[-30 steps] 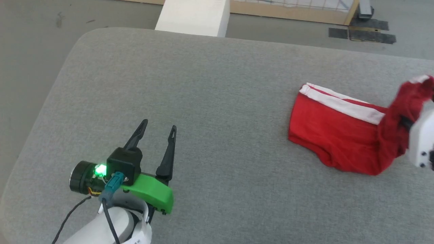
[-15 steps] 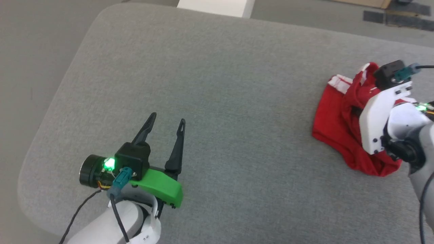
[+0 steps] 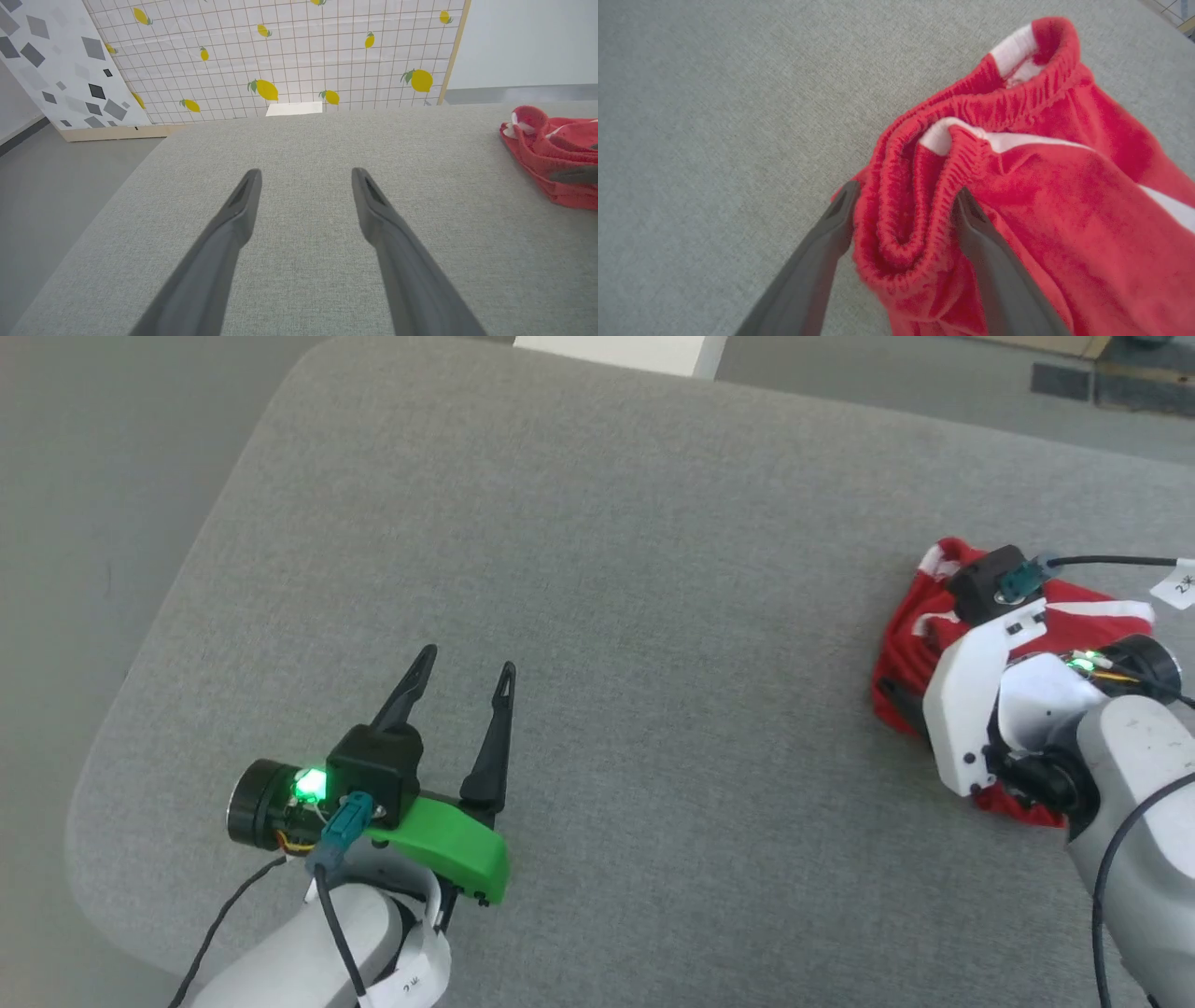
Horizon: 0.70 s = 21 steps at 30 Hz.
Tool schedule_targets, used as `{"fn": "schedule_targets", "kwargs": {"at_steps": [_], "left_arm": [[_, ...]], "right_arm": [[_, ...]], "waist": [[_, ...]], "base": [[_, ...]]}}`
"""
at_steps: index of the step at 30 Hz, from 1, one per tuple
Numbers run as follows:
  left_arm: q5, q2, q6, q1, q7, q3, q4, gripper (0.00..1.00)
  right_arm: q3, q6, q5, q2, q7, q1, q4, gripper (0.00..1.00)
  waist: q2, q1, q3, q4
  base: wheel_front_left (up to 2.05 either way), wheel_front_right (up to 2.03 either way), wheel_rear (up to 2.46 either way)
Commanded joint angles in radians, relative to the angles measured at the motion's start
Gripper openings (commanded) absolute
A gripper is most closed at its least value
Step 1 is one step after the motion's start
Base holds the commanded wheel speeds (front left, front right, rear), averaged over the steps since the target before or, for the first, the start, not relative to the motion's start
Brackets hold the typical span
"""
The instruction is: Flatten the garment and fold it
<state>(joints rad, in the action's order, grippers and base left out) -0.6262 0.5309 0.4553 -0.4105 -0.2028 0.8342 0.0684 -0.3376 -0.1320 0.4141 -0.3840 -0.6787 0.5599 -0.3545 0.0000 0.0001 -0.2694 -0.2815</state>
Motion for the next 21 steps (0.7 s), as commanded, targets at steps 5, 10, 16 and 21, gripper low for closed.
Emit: {"fn": "schedule_targets", "kwargs": {"at_steps": [5, 10, 16, 21], "left_arm": [[-0.015, 0.007, -0.007, -0.003, 0.006, 0.000, -0.008, 1.00], [-0.039, 0.014, -0.003, 0.006, 0.011, -0.015, -0.008, 1.00], [-0.062, 0.034, 0.008, 0.018, 0.013, -0.042, 0.002, 1.00], [-0.063, 0.040, 0.009, 0.016, 0.010, -0.046, 0.009, 1.00]], "right_arm": [[-0.031, 0.001, 0.057, -0.018, 0.074, 0.023, 0.016, 1.00], [-0.040, 0.001, 0.086, -0.069, 0.202, 0.030, 0.059, 1.00], [-0.011, 0.001, 0.050, -0.171, 0.440, 0.014, 0.086, 1.00], [0.113, 0.001, 0.003, -0.177, 0.615, -0.046, 0.094, 1.00]], "waist": [[0.0000, -0.0001, 0.071, 0.051], [0.0000, -0.0001, 0.122, 0.088], [0.0000, -0.0001, 0.154, 0.149], [0.0000, -0.0001, 0.147, 0.168]], "base": [[0.00, 0.00, 0.00], [0.00, 0.00, 0.00], [0.00, 0.00, 0.00], [0.00, 0.00, 0.00]]}}
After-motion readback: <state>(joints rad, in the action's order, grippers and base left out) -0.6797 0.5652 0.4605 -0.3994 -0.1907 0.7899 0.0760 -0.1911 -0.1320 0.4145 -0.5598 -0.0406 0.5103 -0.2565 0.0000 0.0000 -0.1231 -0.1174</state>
